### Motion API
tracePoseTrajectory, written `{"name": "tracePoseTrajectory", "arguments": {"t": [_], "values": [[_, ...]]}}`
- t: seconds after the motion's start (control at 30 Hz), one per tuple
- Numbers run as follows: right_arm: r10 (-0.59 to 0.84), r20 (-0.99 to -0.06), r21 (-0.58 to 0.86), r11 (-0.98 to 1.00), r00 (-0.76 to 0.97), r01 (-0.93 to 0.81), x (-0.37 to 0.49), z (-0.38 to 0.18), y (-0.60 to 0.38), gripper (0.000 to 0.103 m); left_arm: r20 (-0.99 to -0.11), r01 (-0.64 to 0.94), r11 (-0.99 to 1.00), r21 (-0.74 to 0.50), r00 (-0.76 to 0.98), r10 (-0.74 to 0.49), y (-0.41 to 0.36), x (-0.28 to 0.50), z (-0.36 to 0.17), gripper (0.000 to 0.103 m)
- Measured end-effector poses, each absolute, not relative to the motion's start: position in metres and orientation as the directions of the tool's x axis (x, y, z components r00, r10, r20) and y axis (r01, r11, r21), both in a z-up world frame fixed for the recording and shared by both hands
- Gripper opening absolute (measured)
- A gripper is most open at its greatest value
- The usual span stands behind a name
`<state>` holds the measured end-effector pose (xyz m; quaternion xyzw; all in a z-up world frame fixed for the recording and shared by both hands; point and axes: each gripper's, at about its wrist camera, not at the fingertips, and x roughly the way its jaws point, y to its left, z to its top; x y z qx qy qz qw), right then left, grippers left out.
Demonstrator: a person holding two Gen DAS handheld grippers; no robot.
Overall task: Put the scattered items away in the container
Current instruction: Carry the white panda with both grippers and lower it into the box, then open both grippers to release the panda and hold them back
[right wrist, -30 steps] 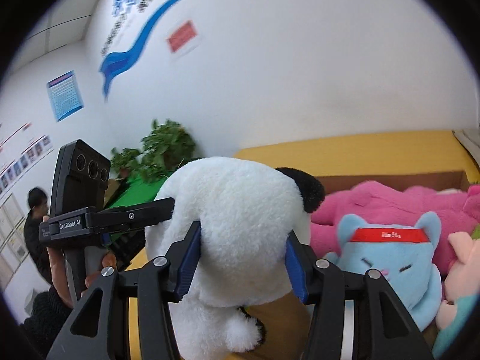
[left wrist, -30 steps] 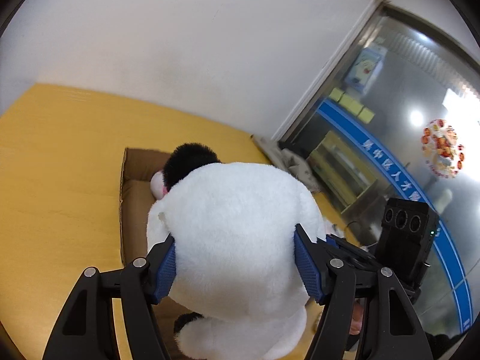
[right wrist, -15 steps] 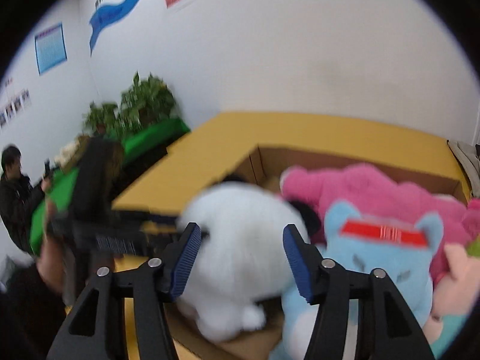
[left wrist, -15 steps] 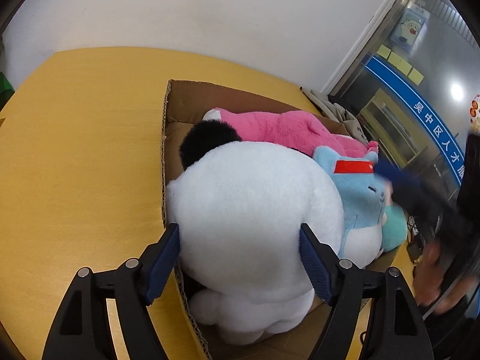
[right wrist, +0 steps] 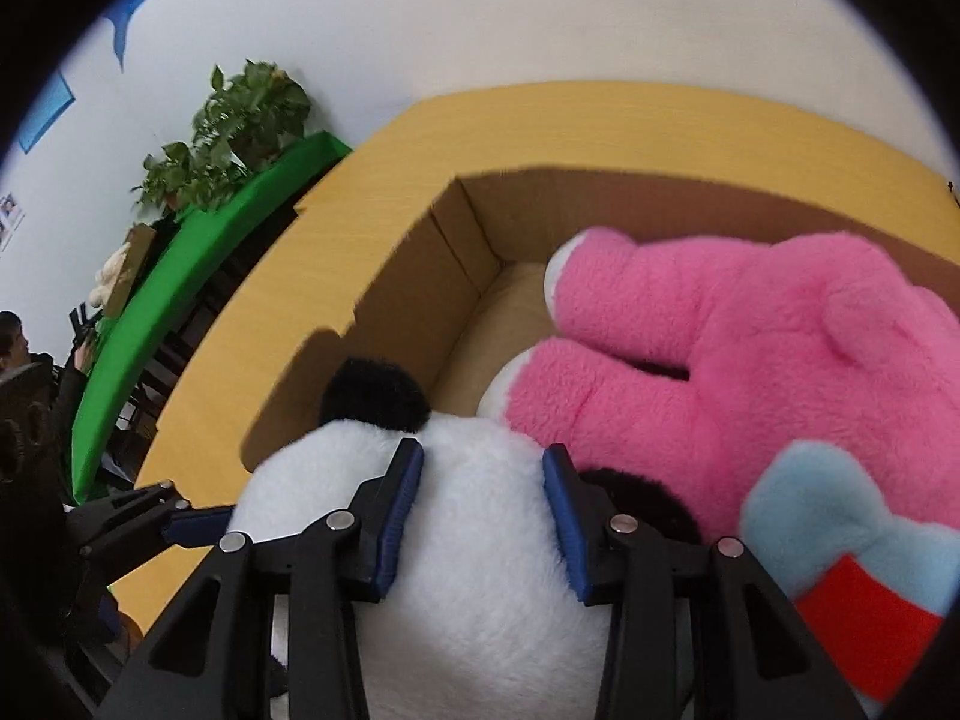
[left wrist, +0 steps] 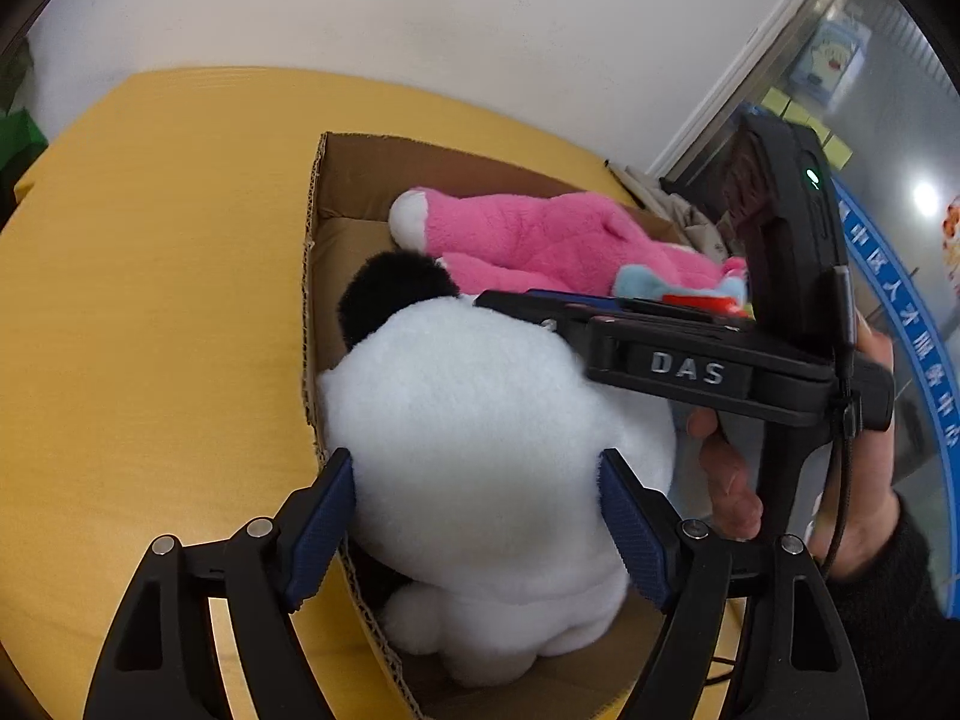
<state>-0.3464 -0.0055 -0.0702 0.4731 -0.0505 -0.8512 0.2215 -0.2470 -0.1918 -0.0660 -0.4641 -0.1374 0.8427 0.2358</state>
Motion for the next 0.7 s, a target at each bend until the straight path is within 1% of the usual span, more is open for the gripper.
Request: {"name": "tracePoseTrajectory", "arguments": {"t": [0.03,0.1,0.13,0.17,0.2,0.23,0.3,0.4,0.47,0.53,0.67,0.7], "values": [[-0.418,-0.767,0.283,-0.901,-0.487,0.328,-0.335,-0.061,-0.003,0.045,-0.711,-0.255,-0.857,-0.448,-0.48,0.514,-0.195,-0.24,-0.059,0.085],[-0.439,-0.699,0.267,-0.892,-0.564,0.364,-0.3,-0.035,0.005,0.061,-0.69,-0.225,-0.877,-0.425,-0.547,0.475,-0.199,-0.217,-0.039,0.086],[-0.468,-0.65,0.27,-0.879,-0.599,0.394,-0.274,-0.019,0.012,0.075,-0.654,-0.231,-0.868,-0.44,-0.579,0.486,-0.202,-0.201,-0.026,0.091],[-0.488,-0.611,0.267,-0.868,-0.623,0.418,-0.259,-0.008,0.013,0.079,-0.617,-0.234,-0.858,-0.456,-0.612,0.495,-0.203,-0.187,-0.015,0.097],[-0.499,-0.577,0.253,-0.862,-0.647,0.439,-0.237,0.0,0.019,0.079,-0.57,-0.231,-0.854,-0.466,-0.66,0.489,-0.204,-0.168,-0.002,0.103],[-0.5,-0.552,0.227,-0.86,-0.668,0.456,-0.214,0.007,0.024,0.081,-0.543,-0.223,-0.858,-0.462,-0.693,0.473,-0.202,-0.154,0.007,0.103],[-0.46,-0.554,0.157,-0.876,-0.694,0.456,-0.175,0.009,0.034,0.083,-0.517,-0.205,-0.881,-0.427,-0.744,0.424,-0.189,-0.129,0.021,0.103],[-0.309,-0.596,0.038,-0.933,-0.741,0.358,-0.14,0.003,0.049,0.083,-0.526,-0.166,-0.917,-0.362,-0.776,0.349,-0.166,-0.109,0.024,0.103],[-0.211,-0.609,0.033,-0.97,-0.765,0.241,-0.121,0.0,0.076,0.083,-0.547,-0.141,-0.929,-0.342,-0.774,0.319,-0.15,-0.101,0.018,0.103],[-0.185,-0.615,0.074,-0.981,-0.767,0.178,-0.101,-0.001,0.096,0.083,-0.575,-0.136,-0.936,-0.326,-0.757,0.31,-0.134,-0.094,0.013,0.103],[-0.089,-0.623,0.015,-0.995,-0.777,0.102,-0.078,-0.001,0.115,0.083,-0.585,-0.17,-0.951,-0.258,-0.756,0.294,-0.102,-0.077,0.008,0.103],[-0.08,-0.626,0.02,-0.996,-0.775,0.086,-0.075,-0.003,0.12,0.083,-0.584,-0.178,-0.954,-0.241,-0.758,0.29,-0.096,-0.073,0.008,0.103]]}}
